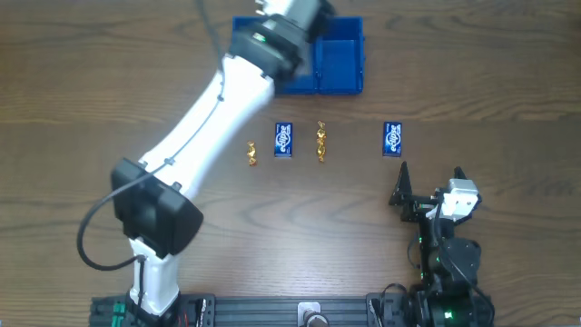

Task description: Sort Candies Into Trays

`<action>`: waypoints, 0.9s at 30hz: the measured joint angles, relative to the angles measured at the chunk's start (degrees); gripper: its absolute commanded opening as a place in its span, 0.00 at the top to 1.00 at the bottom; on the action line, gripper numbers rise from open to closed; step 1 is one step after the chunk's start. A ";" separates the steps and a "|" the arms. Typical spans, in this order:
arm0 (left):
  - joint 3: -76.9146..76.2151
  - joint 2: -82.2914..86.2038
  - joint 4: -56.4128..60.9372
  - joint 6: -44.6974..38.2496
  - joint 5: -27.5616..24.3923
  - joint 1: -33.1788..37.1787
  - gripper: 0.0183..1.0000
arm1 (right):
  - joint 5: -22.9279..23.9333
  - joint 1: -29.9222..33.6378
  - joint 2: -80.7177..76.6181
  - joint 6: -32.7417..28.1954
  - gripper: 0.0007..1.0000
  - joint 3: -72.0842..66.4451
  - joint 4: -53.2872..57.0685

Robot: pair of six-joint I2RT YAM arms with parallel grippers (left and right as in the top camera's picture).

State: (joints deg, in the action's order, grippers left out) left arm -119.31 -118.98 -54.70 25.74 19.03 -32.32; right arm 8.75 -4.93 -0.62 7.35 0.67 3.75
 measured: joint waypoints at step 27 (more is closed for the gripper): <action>0.00 -9.57 8.55 -12.85 -12.72 11.10 0.90 | 0.02 0.00 0.00 0.00 0.00 0.00 0.00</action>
State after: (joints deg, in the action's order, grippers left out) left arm -119.31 -128.55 -46.15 12.88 6.31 -21.21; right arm 8.78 -4.93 -0.62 7.35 0.67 3.75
